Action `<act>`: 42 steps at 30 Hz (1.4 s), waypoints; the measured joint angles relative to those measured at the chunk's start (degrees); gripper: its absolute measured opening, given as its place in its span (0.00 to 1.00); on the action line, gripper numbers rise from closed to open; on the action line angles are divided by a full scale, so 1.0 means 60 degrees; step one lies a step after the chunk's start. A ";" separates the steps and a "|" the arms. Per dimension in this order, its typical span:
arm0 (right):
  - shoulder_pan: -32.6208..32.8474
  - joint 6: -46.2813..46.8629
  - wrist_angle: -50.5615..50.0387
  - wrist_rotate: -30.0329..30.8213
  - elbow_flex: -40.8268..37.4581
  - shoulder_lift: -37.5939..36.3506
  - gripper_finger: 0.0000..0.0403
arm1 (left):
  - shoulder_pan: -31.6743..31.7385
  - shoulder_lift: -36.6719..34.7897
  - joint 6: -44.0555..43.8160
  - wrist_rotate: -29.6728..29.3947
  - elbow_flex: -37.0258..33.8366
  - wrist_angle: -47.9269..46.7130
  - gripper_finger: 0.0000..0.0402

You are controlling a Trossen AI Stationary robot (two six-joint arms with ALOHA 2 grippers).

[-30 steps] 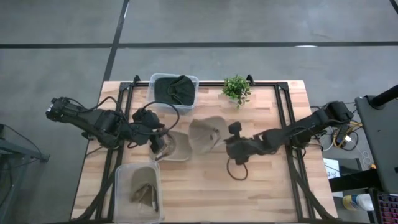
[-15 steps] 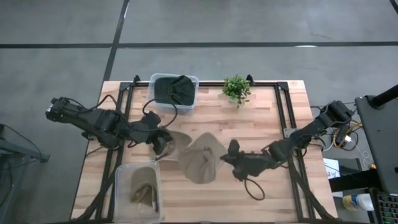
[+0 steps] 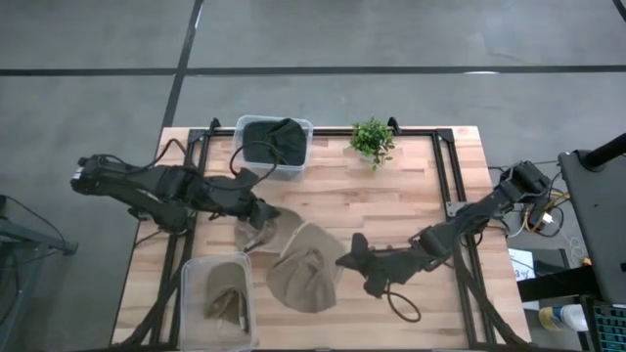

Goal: Pick & Place hat
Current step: Put the top brown cap in the bottom transparent bin

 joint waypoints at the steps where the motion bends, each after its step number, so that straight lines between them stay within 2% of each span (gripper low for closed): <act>1: -0.0015 -0.0151 0.0004 0.0011 0.0105 0.0099 0.03 | 0.0000 0.0083 -0.0051 0.0087 0.0000 0.0049 0.36; 8: -0.0375 -0.0358 -0.0658 0.0032 0.1212 0.1051 0.03 | -0.0007 0.0779 -0.0067 0.0973 0.0000 0.0115 0.36; 12: -0.0501 -0.0423 -0.0959 0.0089 0.1789 0.1529 0.03 | -0.0005 0.1068 -0.0057 0.1163 0.0000 -0.0009 0.36; 19: -0.0517 -0.0553 -0.1218 0.0328 0.2132 0.1753 0.03 | -0.0007 0.1340 -0.0010 0.1542 0.0000 -0.0471 0.34; 23: -0.0635 -0.0500 -0.1211 0.0396 0.2129 0.1740 0.03 | -0.0011 0.1497 0.0055 0.1636 0.0000 -0.0646 0.24; 27: -0.0701 -0.0333 -0.1206 0.0399 0.2129 0.1735 0.03 | -0.0011 0.1583 0.0194 0.1670 0.0000 -0.0617 0.05; 29: -0.0722 0.0102 -0.1173 0.0445 0.2125 0.1744 0.04 | -0.0004 0.1583 0.0218 0.1656 0.0000 -0.0632 0.03; 34: -0.0752 0.1514 -0.1205 0.0874 0.2139 0.1676 0.13 | -0.0015 0.1398 0.0112 0.1590 0.0000 -0.0843 0.02; 42: -0.0756 0.3456 -0.2806 0.1395 0.2139 0.1234 0.34 | -0.0498 0.0532 -0.0991 0.1608 0.0000 -0.1903 0.01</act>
